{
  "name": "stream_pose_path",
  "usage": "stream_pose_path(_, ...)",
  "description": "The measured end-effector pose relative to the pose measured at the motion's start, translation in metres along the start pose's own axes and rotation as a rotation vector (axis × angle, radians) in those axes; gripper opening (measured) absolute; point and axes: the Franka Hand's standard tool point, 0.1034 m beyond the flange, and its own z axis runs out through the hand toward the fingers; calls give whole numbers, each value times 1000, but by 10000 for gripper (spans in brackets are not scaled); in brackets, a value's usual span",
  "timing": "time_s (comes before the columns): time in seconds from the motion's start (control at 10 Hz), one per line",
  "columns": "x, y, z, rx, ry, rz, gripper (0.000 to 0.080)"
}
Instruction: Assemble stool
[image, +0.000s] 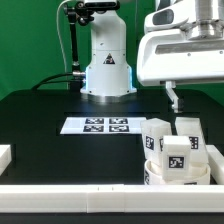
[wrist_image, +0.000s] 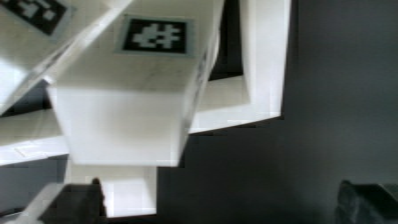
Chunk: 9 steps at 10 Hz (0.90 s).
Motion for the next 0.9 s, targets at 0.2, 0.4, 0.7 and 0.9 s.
stream_pose_path(0.2,-1,0,1,-1,-1,-1,649)
stream_pose_path(0.4,-4,3,5,-8,-8,-34,649)
stream_pose_path(0.7,-3,3,4,-8,-28,-53,649)
stream_pose_path(0.9,-7,5,6,-12,-66,-72,649)
